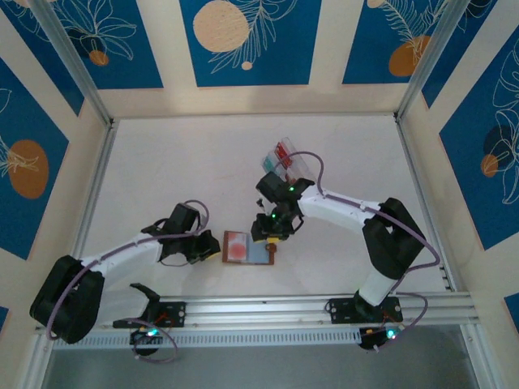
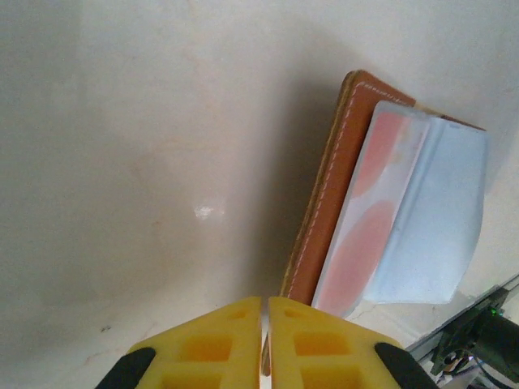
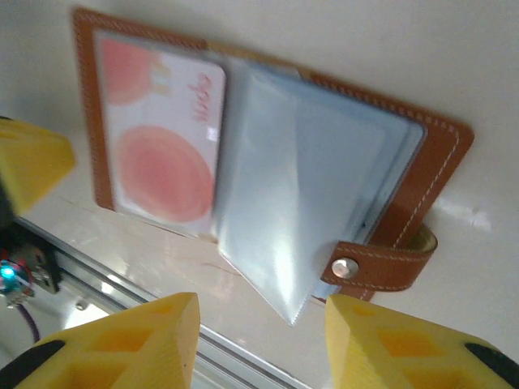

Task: Put the credit cards into the card holder
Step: Flip over the card slot in the card holder.

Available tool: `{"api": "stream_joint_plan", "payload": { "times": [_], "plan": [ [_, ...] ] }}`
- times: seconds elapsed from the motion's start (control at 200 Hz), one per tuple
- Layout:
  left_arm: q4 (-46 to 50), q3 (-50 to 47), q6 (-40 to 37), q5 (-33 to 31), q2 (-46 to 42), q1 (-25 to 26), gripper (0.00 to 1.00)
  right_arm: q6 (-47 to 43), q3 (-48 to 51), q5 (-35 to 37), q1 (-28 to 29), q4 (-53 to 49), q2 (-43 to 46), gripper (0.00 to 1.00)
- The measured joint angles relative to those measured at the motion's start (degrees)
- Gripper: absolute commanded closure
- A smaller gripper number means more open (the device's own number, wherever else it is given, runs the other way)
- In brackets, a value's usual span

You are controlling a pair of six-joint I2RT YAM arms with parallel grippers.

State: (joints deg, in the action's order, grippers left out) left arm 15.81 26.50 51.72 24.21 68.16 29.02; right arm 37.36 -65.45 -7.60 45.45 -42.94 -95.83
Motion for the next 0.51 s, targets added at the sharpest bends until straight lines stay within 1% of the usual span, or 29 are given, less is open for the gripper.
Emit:
{"api": "stream_joint_plan", "payload": {
  "times": [0.145,0.245,0.41,0.505],
  "plan": [
    [4.8,3.2,-2.1,-1.4,-2.4,0.0,0.90,1.0,1.0,0.1,0.9,0.3,0.0,0.51],
    [6.5,5.4,-3.4,-2.1,-3.3,0.0,0.90,2.3,2.9,-0.1,1.2,1.3,0.1,0.47],
    [7.6,6.6,-5.0,-2.1,-2.7,0.0,0.90,4.2,6.3,-1.2,1.9,2.4,0.1,0.46],
    [7.3,7.2,-5.7,-1.8,-0.9,0.1,0.90,5.1,6.8,-2.5,2.6,3.5,0.1,0.46]
  ]
}}
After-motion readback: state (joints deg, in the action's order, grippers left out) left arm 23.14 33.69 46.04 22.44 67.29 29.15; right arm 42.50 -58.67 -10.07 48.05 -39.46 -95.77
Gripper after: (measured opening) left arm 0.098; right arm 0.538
